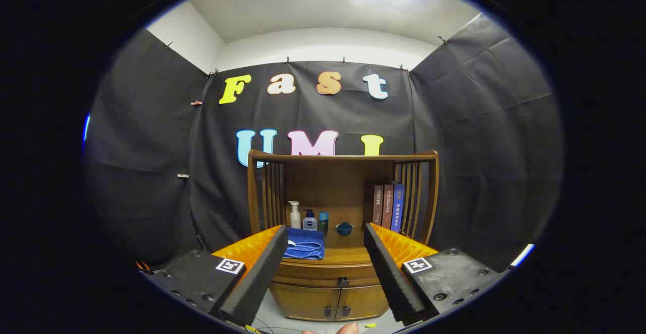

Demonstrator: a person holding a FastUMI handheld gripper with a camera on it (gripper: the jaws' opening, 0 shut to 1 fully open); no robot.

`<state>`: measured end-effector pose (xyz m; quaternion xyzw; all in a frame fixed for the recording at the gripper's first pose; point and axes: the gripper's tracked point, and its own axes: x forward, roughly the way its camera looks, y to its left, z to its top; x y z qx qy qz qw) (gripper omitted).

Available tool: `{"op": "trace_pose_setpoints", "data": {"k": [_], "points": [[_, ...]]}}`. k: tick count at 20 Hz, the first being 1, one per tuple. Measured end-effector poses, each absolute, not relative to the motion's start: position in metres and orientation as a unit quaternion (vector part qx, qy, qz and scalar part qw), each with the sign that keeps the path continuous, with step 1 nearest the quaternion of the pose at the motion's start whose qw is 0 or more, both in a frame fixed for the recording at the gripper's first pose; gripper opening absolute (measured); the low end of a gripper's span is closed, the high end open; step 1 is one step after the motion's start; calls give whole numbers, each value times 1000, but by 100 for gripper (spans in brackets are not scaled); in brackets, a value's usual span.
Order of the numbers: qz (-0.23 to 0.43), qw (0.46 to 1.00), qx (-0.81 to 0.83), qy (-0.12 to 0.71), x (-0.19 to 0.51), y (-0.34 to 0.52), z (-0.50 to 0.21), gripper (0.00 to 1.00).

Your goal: Pull open the drawer, take out the items inside it, and place them on the countertop above the cabinet.

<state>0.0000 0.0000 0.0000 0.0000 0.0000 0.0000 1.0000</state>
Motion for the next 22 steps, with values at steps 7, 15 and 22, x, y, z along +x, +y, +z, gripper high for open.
{"op": "trace_pose_setpoints", "data": {"k": [7,15,22], "points": [[0,1000,-3,1,-1,2,1,99],[-2,1000,-3,0,-3,2,4,98],[-5,1000,-1,1,-1,0,2,98]]}}
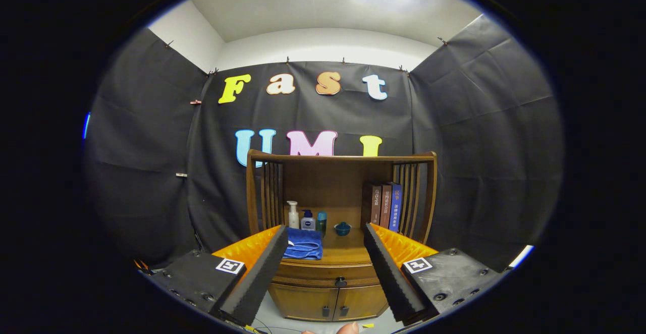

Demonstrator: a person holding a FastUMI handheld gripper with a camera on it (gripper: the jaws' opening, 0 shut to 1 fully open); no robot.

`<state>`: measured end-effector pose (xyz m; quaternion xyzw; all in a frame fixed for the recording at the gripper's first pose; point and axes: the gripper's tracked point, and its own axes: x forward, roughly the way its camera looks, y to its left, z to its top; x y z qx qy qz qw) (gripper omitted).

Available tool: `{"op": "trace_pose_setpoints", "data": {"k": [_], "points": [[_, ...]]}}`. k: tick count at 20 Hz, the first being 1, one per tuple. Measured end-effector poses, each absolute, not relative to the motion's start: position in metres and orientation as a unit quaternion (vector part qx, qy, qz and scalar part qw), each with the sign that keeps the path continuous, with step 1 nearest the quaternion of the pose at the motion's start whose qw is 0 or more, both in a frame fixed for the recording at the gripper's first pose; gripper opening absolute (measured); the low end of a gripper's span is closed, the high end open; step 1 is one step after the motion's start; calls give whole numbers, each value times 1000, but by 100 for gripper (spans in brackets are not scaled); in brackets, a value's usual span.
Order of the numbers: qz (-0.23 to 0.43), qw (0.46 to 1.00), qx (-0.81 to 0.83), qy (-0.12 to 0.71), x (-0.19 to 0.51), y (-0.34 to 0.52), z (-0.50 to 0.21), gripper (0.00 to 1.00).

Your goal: Pull open the drawer, take out the items inside it, and place them on the countertop above the cabinet.

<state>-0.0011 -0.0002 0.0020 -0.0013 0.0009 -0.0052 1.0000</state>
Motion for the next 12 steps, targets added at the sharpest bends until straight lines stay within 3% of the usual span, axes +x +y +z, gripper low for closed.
{"op": "trace_pose_setpoints", "data": {"k": [12], "points": [[-9,1000,18,8,50,-12,-30,98]]}}
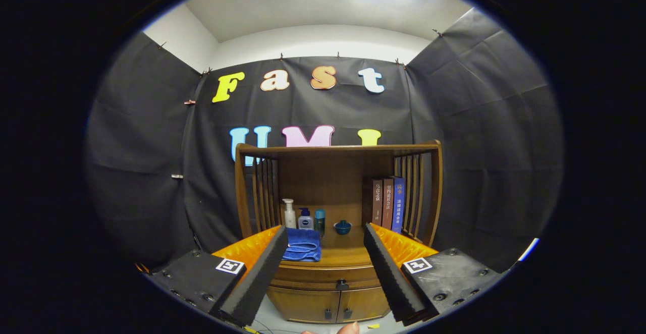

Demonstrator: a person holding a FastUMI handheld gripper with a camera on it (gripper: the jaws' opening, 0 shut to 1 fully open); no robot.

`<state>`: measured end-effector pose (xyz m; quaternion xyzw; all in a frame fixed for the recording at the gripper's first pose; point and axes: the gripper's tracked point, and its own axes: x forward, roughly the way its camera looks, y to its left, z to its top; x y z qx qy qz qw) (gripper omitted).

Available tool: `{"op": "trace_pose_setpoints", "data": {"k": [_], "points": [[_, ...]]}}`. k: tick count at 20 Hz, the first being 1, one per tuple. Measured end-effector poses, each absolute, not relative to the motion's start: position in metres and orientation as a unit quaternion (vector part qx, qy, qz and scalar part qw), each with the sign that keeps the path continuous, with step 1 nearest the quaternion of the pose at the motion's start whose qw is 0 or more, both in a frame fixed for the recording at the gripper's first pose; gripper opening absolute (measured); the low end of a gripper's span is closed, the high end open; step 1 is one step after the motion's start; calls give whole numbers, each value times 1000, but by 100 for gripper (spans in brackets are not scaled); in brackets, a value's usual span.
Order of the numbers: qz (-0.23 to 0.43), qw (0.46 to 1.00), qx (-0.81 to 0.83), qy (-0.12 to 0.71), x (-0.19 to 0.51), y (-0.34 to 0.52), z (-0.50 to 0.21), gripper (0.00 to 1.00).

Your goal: Pull open the drawer, take out the items inside it, and place them on the countertop above the cabinet.

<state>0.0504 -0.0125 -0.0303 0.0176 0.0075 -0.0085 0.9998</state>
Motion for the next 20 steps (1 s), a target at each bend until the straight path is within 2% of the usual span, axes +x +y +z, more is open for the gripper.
{"op": "trace_pose_setpoints", "data": {"k": [9,20], "points": [[20,1000,-5,-7,125,-3,-84,99],[-4,999,4,40,170,-10,-233,99]]}}
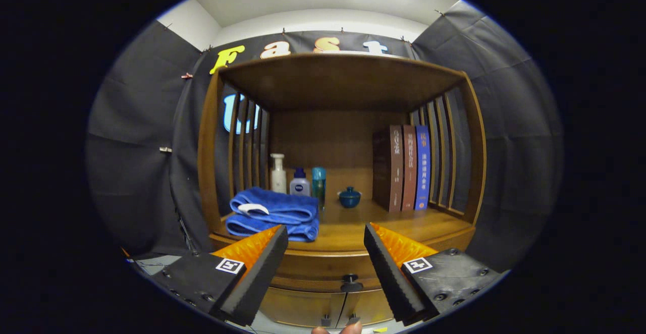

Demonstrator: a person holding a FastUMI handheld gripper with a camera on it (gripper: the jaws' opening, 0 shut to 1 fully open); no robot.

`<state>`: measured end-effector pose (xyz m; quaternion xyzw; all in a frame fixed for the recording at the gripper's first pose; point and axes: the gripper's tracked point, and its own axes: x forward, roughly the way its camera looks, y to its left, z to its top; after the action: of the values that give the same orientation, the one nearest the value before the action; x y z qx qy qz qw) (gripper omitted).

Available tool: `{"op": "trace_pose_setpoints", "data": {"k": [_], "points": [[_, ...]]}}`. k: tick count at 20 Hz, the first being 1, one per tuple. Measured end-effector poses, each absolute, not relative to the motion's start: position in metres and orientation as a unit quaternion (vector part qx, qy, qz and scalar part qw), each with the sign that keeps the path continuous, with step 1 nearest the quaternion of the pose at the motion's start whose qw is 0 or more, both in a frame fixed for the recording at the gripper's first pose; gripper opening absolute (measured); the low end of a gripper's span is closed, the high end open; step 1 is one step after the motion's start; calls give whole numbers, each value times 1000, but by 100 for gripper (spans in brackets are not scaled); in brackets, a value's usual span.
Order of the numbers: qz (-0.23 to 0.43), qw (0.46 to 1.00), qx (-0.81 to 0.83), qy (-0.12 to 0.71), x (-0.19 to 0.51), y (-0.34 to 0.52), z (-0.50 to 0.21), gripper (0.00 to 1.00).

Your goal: Pull open the drawer, take out the items inside it, and place them on the countertop above the cabinet.

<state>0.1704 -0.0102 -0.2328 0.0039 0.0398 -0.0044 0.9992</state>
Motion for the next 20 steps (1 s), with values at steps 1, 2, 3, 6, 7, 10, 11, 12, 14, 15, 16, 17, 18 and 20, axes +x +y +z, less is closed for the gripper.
{"op": "trace_pose_setpoints", "data": {"k": [1,2,3,6,7,10,11,12,14,15,16,17,18,20], "points": [[-6,999,1,47,174,-12,-247,99],[-7,999,-1,53,178,-14,-260,99],[-10,998,-3,62,181,-17,-273,99],[-22,995,0,93,191,-30,-311,99],[-24,995,1,102,197,-31,-324,99],[-29,990,7,136,200,-36,-351,99],[-36,989,6,146,205,-41,-362,98],[-38,988,8,152,202,-44,-367,90],[-48,984,7,172,201,-48,-381,75],[-44,983,9,180,196,-50,-383,67],[-43,983,13,176,205,-51,-384,60],[-37,984,19,171,206,-53,-384,53],[-31,985,26,167,202,-50,-384,46],[-27,986,13,164,203,-51,-385,34]]}}
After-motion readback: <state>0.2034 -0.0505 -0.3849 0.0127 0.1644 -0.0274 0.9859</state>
